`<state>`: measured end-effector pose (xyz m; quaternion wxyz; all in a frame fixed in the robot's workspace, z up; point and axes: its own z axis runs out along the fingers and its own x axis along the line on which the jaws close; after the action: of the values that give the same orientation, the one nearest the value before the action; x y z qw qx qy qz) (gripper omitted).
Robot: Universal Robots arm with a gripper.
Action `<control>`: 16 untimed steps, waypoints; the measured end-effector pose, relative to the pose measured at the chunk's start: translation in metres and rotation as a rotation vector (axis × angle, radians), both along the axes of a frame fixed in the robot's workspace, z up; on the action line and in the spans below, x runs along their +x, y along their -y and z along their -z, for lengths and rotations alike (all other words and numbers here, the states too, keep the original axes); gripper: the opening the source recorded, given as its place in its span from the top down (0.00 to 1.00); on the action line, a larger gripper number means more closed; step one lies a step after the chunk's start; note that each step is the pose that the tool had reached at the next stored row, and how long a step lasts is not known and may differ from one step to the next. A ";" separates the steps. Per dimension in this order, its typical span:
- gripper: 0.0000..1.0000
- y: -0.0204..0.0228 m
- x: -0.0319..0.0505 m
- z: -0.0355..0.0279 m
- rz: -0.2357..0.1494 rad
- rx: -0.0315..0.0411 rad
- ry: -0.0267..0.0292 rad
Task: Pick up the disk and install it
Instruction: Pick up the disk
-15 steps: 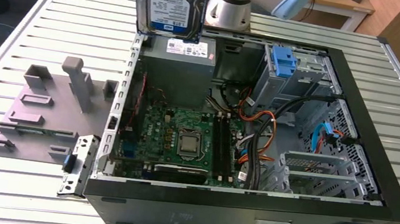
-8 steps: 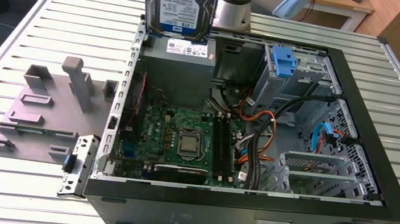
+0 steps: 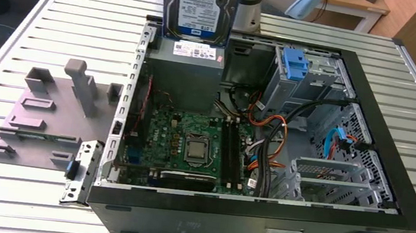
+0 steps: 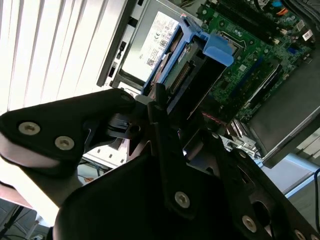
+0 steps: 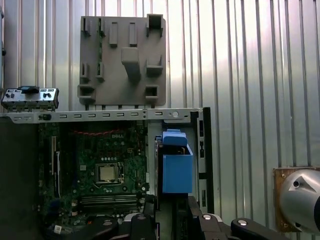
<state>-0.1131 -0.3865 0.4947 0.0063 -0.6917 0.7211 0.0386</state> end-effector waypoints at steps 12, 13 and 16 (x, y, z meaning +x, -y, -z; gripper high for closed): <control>0.65 0.0000 0.0254 0.0003 0.000 0.0001 0.0000; 0.65 0.0000 0.0278 0.0003 0.000 0.0001 0.0000; 0.65 0.0000 0.0351 0.0005 0.000 0.0000 0.0000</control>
<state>-0.0780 -0.3865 0.4942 0.0063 -0.6918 0.7210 0.0386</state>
